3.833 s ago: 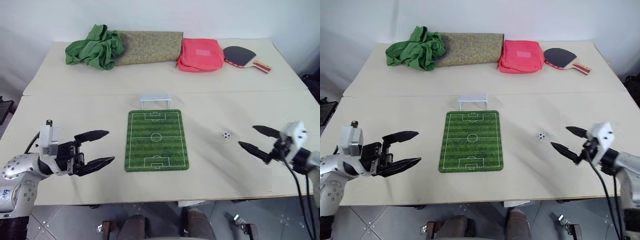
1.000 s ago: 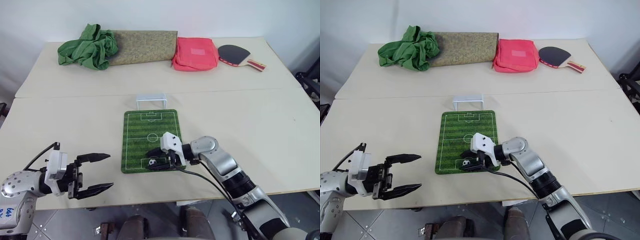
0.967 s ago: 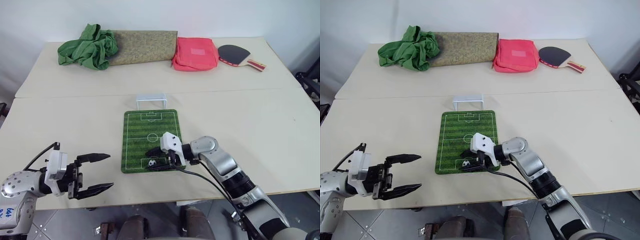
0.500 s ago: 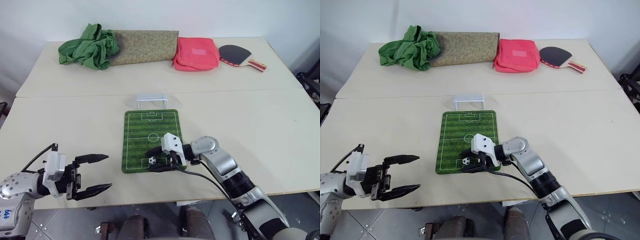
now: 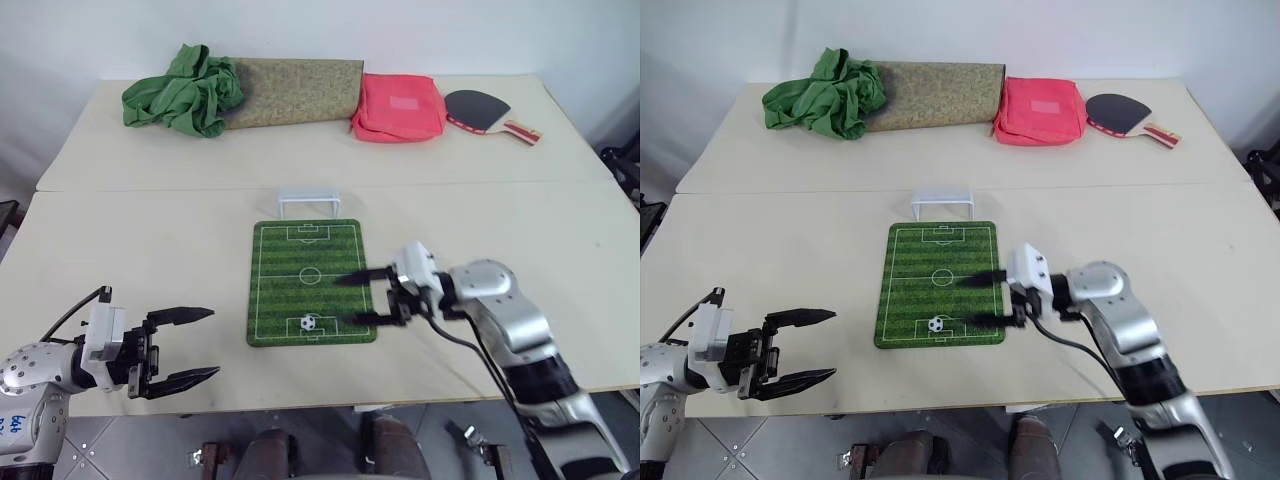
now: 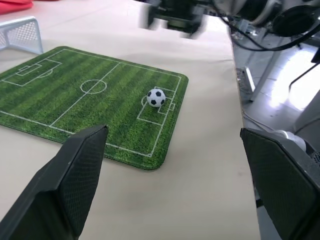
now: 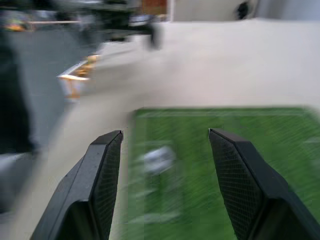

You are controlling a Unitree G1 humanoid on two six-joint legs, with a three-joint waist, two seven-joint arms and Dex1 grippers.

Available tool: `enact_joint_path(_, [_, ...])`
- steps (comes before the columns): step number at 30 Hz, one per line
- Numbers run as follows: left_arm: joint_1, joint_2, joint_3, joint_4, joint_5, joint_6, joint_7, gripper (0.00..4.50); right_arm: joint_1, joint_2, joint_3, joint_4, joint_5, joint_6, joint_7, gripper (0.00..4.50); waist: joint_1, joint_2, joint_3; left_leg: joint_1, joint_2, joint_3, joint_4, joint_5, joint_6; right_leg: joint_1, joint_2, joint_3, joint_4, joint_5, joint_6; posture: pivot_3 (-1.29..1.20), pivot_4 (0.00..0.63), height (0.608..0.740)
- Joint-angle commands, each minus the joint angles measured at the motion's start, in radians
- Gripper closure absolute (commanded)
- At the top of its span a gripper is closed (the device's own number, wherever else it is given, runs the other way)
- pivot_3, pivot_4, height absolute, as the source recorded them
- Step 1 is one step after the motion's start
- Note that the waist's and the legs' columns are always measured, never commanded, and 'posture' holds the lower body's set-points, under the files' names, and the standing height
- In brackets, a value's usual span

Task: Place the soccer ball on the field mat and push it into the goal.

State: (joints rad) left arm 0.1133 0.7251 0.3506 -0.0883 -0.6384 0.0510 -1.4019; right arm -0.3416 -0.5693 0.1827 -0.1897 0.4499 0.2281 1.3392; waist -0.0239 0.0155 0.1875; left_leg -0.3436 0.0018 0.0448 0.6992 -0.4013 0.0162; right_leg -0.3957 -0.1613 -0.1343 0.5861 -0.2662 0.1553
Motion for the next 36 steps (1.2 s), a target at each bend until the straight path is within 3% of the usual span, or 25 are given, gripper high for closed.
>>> enact_joint_path(1, [-0.008, 0.015, 0.002, 0.01, 0.004, -0.022, -0.022, 0.0, 0.088, -0.038, -0.012, -0.102, 0.035, -0.003, 0.011, 1.06, -0.003, 0.0, 0.0, 0.0, 0.0, 0.001, 0.0, 0.0, 0.0, 0.0, 0.0, 0.001, -0.001, 0.0, 0.0, 0.0, 0.15, 0.74])
enact_joint_path(4, [-0.013, 0.014, -0.009, 0.009, 0.004, -0.027, -0.032, 0.0, 0.144, -0.047, 0.026, -0.109, -0.031, -0.072, 0.002, 0.05, -0.004, 0.0, 0.0, 0.003, 0.001, 0.004, 0.0, 0.0, 0.0, 0.001, 0.0, 0.003, 0.0, 0.0, 0.0, 0.0, 0.15, 0.74])
enact_joint_path(11, [-0.029, 0.005, -0.021, 0.035, 0.021, -0.059, -0.036, 0.0, 0.114, 0.073, 0.157, -0.052, -0.151, -0.108, -0.099, 0.01, -0.003, 0.0, 0.0, 0.007, 0.002, 0.003, 0.001, 0.0, 0.0, 0.001, 0.0, 0.005, 0.003, 0.0, 0.0, 0.0, 0.15, 0.74])
enact_joint_path(14, [-0.022, 0.0, -0.009, 0.027, 0.018, -0.064, -0.018, 0.0, 0.101, 0.116, 0.187, -0.044, -0.155, -0.086, -0.132, 0.55, -0.003, 0.0, 0.0, 0.007, 0.001, 0.0, 0.001, 0.0, 0.0, 0.001, 0.0, 0.005, 0.003, 0.0, 0.0, 0.0, 0.15, 0.74])
enact_joint_path(20, [0.024, -0.003, 0.008, -0.014, 0.01, -0.056, 0.015, 0.0, 0.1, 0.125, 0.235, -0.011, -0.197, -0.076, -0.154, 2.51, -0.003, 0.0, 0.0, 0.006, 0.001, -0.003, 0.0, 0.0, 0.0, 0.001, 0.0, 0.004, 0.002, 0.0, 0.0, 0.0, 0.15, 0.74])
enact_joint_path(26, [0.048, 0.0, 0.013, -0.037, 0.0, -0.027, 0.062, 0.0, 0.058, 0.205, 0.268, 0.118, -0.281, -0.134, -0.234, 4.49, -0.004, -0.001, 0.0, 0.007, 0.001, -0.003, 0.001, 0.0, 0.0, 0.002, 0.0, 0.004, 0.003, 0.0, 0.0, 0.0, 0.15, 0.74])
enact_joint_path(36, [0.065, 0.0, 0.01, -0.051, 0.002, -0.013, 0.08, 0.0, -0.052, 0.285, 0.23, 0.295, -0.29, -0.175, -0.279, 4.49, -0.009, -0.002, -0.001, 0.008, 0.003, -0.002, 0.001, 0.0, -0.001, 0.002, 0.001, 0.006, 0.004, 0.0, -0.001, 0.0, 0.15, 0.74])
